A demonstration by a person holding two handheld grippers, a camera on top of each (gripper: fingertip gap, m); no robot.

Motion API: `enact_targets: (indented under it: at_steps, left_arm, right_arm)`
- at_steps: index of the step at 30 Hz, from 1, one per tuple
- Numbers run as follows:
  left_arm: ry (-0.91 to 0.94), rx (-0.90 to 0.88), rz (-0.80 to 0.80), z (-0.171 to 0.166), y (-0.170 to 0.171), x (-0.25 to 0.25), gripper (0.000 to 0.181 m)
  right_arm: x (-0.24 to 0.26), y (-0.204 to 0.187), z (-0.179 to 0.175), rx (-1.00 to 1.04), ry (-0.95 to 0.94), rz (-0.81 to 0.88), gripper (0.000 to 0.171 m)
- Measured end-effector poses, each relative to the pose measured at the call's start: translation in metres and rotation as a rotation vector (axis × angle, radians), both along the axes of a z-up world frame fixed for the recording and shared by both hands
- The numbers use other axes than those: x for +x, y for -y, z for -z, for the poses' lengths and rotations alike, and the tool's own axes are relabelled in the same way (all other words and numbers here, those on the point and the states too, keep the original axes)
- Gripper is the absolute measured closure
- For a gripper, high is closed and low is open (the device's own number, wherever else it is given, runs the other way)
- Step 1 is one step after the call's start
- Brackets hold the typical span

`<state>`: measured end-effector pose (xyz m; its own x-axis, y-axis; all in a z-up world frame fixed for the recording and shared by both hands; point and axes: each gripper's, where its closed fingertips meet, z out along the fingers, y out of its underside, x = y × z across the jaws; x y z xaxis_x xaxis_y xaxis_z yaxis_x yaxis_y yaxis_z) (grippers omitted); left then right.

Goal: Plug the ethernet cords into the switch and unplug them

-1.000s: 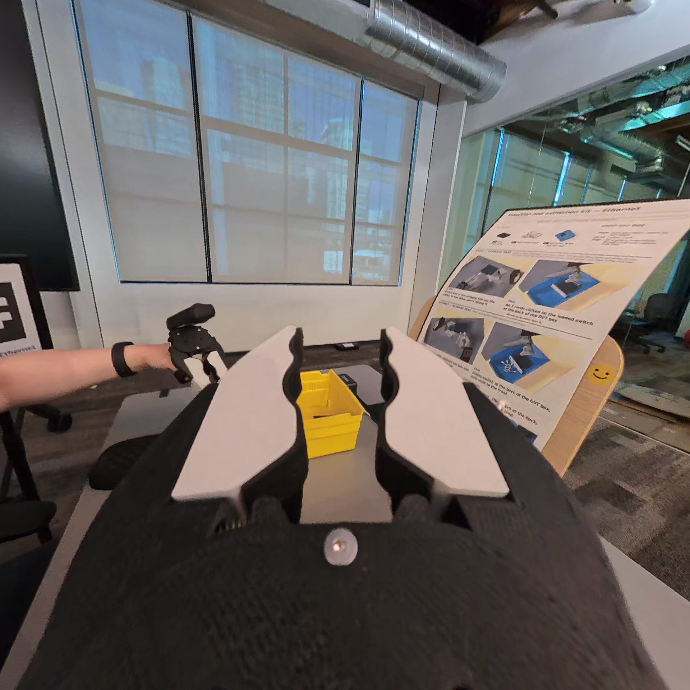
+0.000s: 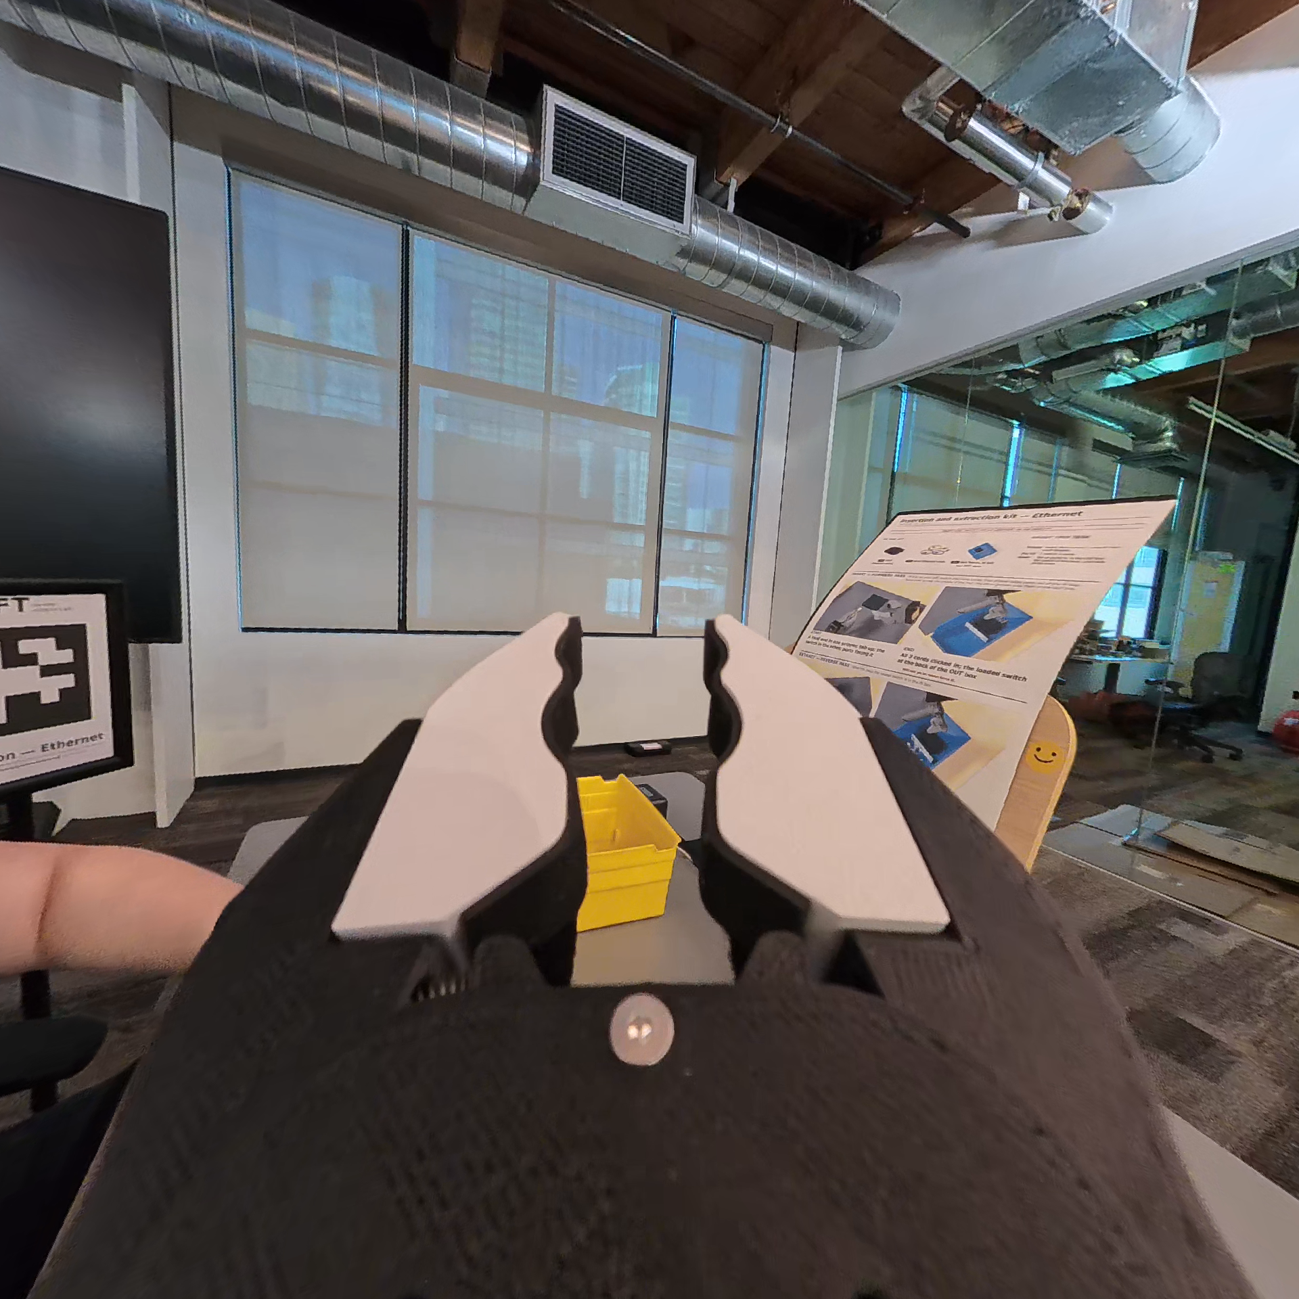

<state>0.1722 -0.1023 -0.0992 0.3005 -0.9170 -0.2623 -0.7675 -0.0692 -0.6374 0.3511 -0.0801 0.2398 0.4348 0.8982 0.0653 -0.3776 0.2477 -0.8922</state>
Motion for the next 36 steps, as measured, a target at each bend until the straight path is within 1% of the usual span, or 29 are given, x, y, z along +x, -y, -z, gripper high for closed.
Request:
enact_targets:
  at_steps: [4,6,7,8,10,11,12,14,17,18,19,20,21,23,25,26,27,28,29,31,32,34,36]
  left_arm:
    - [0.068,-0.123,0.004,0.018,0.011,0.008,0.171]
    - [0.109,-0.230,0.015,0.023,0.018,0.010,0.161]
    - [0.141,-0.292,0.024,0.022,0.022,0.011,0.151]
    - [0.181,-0.351,0.024,0.019,0.026,0.011,0.143]
    - [0.283,-0.455,0.031,-0.001,0.032,0.008,0.143]
    - [0.317,-0.472,0.025,-0.015,0.031,0.002,0.143]
    - [0.336,-0.450,0.008,-0.030,0.025,-0.009,0.143]
    - [0.309,-0.307,-0.070,-0.061,-0.001,-0.046,0.144]
    - [0.157,0.048,-0.283,-0.105,-0.067,-0.133,0.143]
    - [0.112,0.129,-0.356,-0.115,-0.087,-0.164,0.143]
    - [0.070,0.147,-0.400,-0.120,-0.102,-0.189,0.143]
    - [0.028,0.124,-0.427,-0.120,-0.116,-0.209,0.143]
    - [-0.023,0.083,-0.422,-0.115,-0.126,-0.226,0.142]
    - [-0.152,0.010,-0.375,-0.099,-0.143,-0.254,0.140]
    - [-0.287,0.003,-0.385,-0.084,-0.165,-0.286,0.140]
    - [-0.314,-0.031,-0.430,-0.077,-0.174,-0.298,0.141]
    - [-0.301,-0.102,-0.483,-0.069,-0.182,-0.304,0.141]
    - [-0.248,-0.185,-0.511,-0.061,-0.187,-0.300,0.136]
    - [-0.201,-0.241,-0.535,-0.055,-0.192,-0.296,0.126]
    - [-0.143,-0.299,-0.562,-0.043,-0.201,-0.288,0.113]
    - [-0.144,-0.312,-0.583,-0.036,-0.204,-0.289,0.110]
    - [-0.210,-0.327,-0.659,-0.020,-0.210,-0.300,0.106]
    - [-0.231,-0.340,-0.699,-0.007,-0.213,-0.303,0.104]
  right_arm:
    - [0.007,-0.005,0.003,-0.021,-0.011,0.007,0.137]
    - [0.011,-0.009,0.005,-0.036,-0.009,0.018,0.137]
    - [0.012,-0.010,0.006,-0.043,-0.011,0.018,0.137]
    - [0.014,-0.011,0.007,-0.049,-0.017,0.014,0.137]
    - [0.019,-0.012,0.007,-0.058,-0.036,0.008,0.137]
    - [0.021,-0.013,0.007,-0.061,-0.043,0.009,0.137]
    - [0.024,-0.014,0.007,-0.062,-0.048,0.015,0.137]
    - [0.028,-0.016,0.008,-0.067,-0.054,0.031,0.137]
    - [0.034,-0.020,0.009,-0.072,-0.069,0.049,0.137]
    - [0.035,-0.022,0.009,-0.074,-0.074,0.052,0.137]
    - [0.036,-0.024,0.010,-0.077,-0.079,0.056,0.137]
    - [0.037,-0.026,0.010,-0.080,-0.085,0.058,0.137]
    - [0.037,-0.028,0.010,-0.083,-0.089,0.059,0.137]
    - [0.034,-0.032,0.012,-0.094,-0.087,0.058,0.137]
    - [0.029,-0.037,0.015,-0.107,-0.066,0.066,0.137]
    - [0.027,-0.040,0.017,-0.113,-0.051,0.076,0.137]
    - [0.024,-0.043,0.019,-0.119,-0.037,0.090,0.137]
    - [0.022,-0.045,0.020,-0.123,-0.022,0.103,0.137]
    - [0.020,-0.048,0.022,-0.126,-0.008,0.111,0.137]
    - [0.017,-0.053,0.026,-0.139,0.010,0.127,0.137]
    - [0.017,-0.056,0.027,-0.147,0.014,0.132,0.137]
    - [0.017,-0.061,0.030,-0.162,0.016,0.136,0.137]
    - [0.018,-0.067,0.033,-0.179,0.017,0.147,0.136]
